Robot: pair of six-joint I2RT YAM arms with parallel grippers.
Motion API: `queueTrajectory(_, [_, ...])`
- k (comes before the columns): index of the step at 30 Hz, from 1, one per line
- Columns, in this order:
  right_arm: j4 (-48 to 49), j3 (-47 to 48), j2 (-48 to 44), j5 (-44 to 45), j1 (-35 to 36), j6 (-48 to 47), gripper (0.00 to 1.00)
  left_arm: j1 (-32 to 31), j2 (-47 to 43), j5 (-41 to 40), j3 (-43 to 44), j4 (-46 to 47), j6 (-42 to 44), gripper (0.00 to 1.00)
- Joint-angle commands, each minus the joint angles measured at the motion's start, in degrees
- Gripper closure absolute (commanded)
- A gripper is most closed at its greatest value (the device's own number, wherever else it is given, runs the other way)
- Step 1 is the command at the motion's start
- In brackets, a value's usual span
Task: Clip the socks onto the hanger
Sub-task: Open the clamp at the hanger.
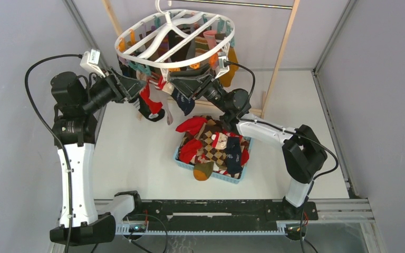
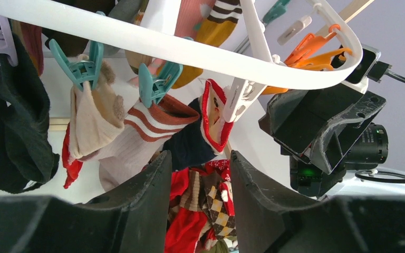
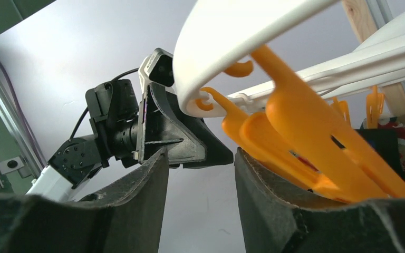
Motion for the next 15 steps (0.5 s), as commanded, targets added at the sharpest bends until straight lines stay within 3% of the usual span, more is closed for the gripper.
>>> queueTrajectory(1, [1.7, 0.0, -2.0, 0.3, 0.4, -0.6, 0.44, 0.5, -0.4, 2.2, 0.2, 0.7, 0.6, 0.53])
queueTrajectory(6, [1.5, -1.4, -1.9, 0.5, 0.2, -0.8, 0.38, 0.5, -0.5, 2.8, 0.4, 0.7, 0.4, 0.54])
queueTrajectory(7, [2.2, -2.6, -2.1, 1.0, 0.0, -0.5, 0.3, 0.5, -0.6, 2.9, 0.5, 0.7, 0.4, 0.54])
queueTrajectory(9, [3.4, -5.2, -2.9, 1.0, -0.3, -0.3, 0.03, 0.5, -0.6, 3.2, 0.7, 0.7, 0.4, 0.54])
queueTrajectory(15, [7.8, -13.1, -5.6, 1.0, -3.4, 2.3, 0.0, 0.5, -0.5, 3.5, 0.9, 0.6, 0.7, 0.54])
